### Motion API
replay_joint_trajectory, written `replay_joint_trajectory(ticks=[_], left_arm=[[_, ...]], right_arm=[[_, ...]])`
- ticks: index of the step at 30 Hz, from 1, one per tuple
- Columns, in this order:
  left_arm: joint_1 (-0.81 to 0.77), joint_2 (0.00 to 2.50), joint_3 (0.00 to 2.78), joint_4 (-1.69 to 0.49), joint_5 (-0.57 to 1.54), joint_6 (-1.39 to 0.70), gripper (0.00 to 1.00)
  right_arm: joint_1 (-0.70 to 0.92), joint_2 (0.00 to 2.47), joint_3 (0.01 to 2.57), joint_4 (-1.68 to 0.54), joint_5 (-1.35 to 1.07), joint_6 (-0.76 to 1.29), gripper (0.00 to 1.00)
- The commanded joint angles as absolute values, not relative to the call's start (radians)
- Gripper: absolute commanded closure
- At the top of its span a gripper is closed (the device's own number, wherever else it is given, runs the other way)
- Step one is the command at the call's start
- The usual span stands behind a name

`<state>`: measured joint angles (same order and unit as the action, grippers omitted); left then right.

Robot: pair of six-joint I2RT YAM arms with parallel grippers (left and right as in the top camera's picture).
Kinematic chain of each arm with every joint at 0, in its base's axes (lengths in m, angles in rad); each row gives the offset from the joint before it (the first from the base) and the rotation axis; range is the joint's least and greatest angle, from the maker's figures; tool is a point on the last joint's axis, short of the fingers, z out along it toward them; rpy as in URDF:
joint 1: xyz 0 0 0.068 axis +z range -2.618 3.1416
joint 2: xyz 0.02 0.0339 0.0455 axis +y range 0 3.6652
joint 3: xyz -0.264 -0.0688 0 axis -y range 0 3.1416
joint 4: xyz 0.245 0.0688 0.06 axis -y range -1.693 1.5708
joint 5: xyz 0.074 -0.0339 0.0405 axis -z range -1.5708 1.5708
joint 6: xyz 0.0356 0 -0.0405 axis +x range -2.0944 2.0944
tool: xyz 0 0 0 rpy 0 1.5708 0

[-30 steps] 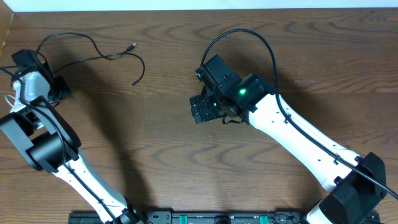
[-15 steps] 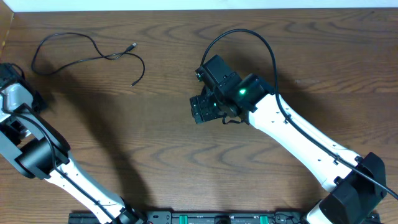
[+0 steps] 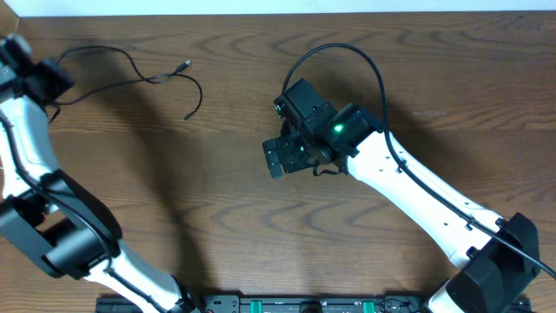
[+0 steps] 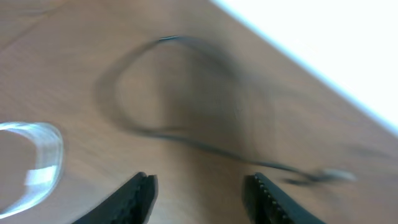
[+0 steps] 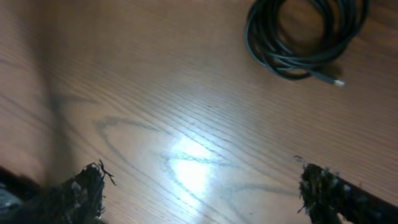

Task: Untangle cables
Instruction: 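Move the right gripper down onto the coiled black cable at center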

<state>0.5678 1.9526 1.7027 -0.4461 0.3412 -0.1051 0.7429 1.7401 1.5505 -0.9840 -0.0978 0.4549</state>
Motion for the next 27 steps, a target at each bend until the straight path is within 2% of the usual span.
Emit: replay_joint_trajectory(ticks=[1, 8, 12, 16, 22, 23, 27], left_arm=[[0.476, 1.950, 1.713, -0.496, 0.649, -0.269, 0.36], [0.234, 1.954, 1.710, -0.767, 0.650, -0.290, 0.27], [0.103, 1.954, 1.707, -0.841, 0.544, -0.290, 0.22], [-0.009, 1.954, 1.706, -0.889, 0.419, -0.290, 0.22], [-0.125, 1.954, 1.706, -0.987, 0.181, -0.290, 0.20], [-0.138, 1.954, 1.706, -0.995, 0.155, -0.290, 0.02], [-0.171, 1.954, 1.706, -1.012, 0.115, -0.290, 0.02]], right_arm=[[0.745, 1.737, 1.556, -0.993, -0.006, 0.448, 0.01], [0.637, 1.736, 1.556, -1.092, 0.040, 0.448, 0.01], [0.533, 1.737, 1.556, -1.156, 0.043, 0.447, 0.01], [0.450, 1.737, 1.555, -1.172, 0.041, 0.447, 0.01], [0.421, 1.741, 1.536, -1.106, 0.025, 0.448, 0.01], [0.423, 1.744, 1.529, -1.083, 0.014, 0.448, 0.01], [0.436, 1.764, 1.490, -0.978, -0.002, 0.448, 0.02]])
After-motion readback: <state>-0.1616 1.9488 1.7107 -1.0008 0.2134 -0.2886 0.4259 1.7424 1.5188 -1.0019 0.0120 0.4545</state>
